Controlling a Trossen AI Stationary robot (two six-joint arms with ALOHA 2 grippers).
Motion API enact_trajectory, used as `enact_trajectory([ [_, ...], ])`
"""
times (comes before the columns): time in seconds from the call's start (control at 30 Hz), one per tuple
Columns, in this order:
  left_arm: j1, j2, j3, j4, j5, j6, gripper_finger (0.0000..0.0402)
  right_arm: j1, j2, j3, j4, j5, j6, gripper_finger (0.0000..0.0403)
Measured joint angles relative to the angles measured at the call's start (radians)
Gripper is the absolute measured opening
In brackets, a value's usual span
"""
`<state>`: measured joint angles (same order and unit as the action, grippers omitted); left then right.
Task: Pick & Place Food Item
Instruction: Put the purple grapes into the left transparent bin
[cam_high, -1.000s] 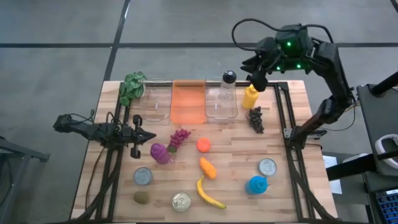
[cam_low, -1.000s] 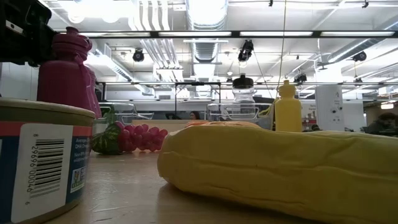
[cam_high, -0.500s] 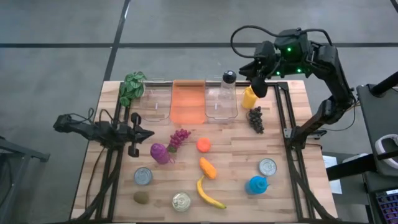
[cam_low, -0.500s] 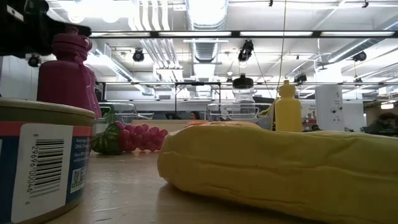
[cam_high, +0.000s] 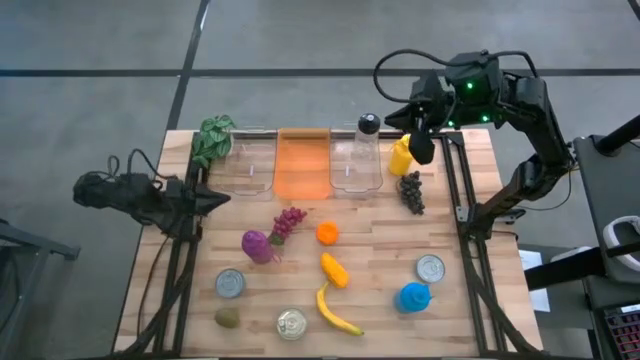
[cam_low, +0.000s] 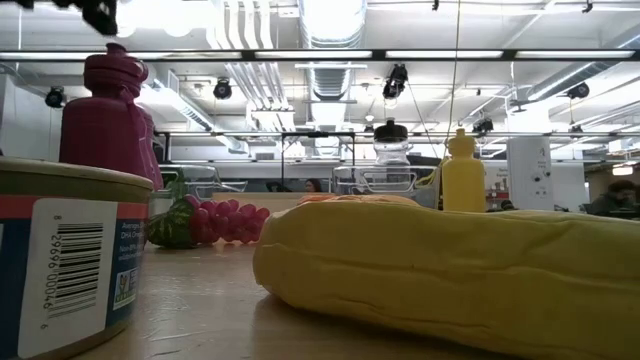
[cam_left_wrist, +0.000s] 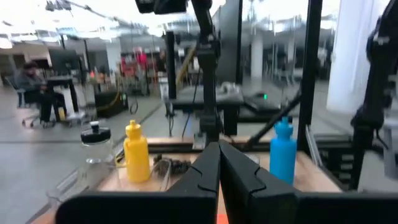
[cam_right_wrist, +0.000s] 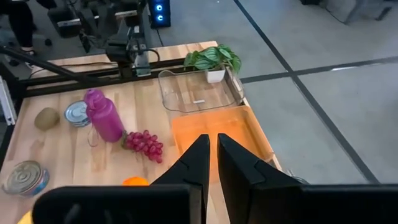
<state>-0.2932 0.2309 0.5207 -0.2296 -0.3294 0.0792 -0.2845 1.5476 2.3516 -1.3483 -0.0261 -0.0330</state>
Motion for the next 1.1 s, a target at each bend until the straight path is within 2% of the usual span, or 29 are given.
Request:
enact_trajectory([
  [0.27,0.000,0.290,0.339,-0.328,-0.019,-0.004,0.0010,0.046,0.003,0.000,0.001,0.002,-0.005,0.0027],
  [0.47,0.000,0.446,0.518,-0.456,-0.045,-0.051,0.0010,0.081,0.004,0.000,0.002,0.001,-0.005,0.0027],
  [0.87,0.002,0.688,0.709,-0.648,-0.109,-0.184,0.0010,0.117,0.004,0.000,0.002,0.001,-0.002,0.0027],
  [1.1,0.003,0.785,0.758,-0.701,-0.105,-0.221,0.0010,0.117,0.004,0.000,0.002,0.001,0.000,0.0027],
])
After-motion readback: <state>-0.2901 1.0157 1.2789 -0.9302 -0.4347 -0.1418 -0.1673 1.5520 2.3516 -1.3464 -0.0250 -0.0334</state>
